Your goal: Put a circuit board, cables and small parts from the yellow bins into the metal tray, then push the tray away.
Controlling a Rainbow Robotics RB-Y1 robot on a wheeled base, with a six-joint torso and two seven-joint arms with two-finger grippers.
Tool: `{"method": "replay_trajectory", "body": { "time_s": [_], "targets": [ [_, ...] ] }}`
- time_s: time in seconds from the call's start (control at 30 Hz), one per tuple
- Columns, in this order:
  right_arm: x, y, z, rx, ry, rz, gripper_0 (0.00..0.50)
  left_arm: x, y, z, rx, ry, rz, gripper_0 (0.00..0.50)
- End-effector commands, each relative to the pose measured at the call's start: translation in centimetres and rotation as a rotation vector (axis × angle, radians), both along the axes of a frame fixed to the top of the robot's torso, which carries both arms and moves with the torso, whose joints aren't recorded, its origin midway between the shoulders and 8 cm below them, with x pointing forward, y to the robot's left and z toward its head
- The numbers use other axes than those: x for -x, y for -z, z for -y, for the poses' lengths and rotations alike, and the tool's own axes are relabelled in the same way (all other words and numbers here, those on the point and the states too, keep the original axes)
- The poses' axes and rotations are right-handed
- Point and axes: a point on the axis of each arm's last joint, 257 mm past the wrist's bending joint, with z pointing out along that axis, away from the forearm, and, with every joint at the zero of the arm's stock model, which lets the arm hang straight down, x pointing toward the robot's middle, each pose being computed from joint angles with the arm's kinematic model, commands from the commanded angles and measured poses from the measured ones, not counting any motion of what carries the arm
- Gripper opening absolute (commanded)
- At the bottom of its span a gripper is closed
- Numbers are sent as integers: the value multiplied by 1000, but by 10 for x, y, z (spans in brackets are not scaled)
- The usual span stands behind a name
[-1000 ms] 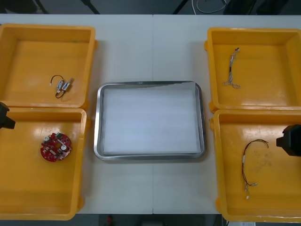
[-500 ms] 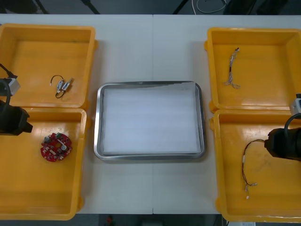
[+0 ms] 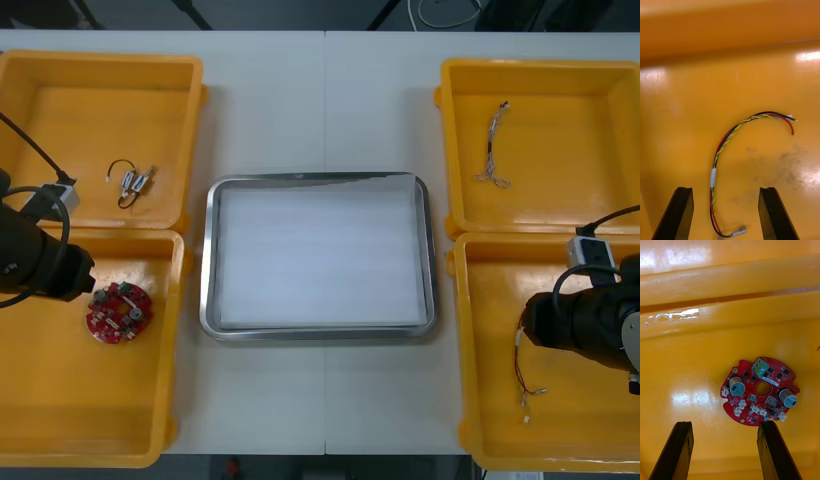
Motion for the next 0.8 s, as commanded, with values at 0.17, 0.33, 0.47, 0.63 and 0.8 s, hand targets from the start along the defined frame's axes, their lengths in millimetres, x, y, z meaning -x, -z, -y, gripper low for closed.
{"method": "replay_trajectory", "body": {
  "time_s": [0.17, 0.33, 0.47, 0.63, 0.8],
  "targets": [
    [7, 45, -15, -14, -9, -37, 500, -2, 23, 1, -56, 112, -10, 500],
    [14, 57, -19, -17, -9, -57, 500, -11, 35, 0, -58, 109, 7, 500],
    [16, 59, -20, -25, -6, -58, 500, -11, 38, -2, -70, 110, 5, 500],
    [21, 64, -19, -31, 0, -66, 500, -12, 51, -2, -71, 108, 0, 500],
    [23, 69, -19, -41, 12, -78, 500, -14, 58, -1, -72, 102, 7, 500]
  ]
}}
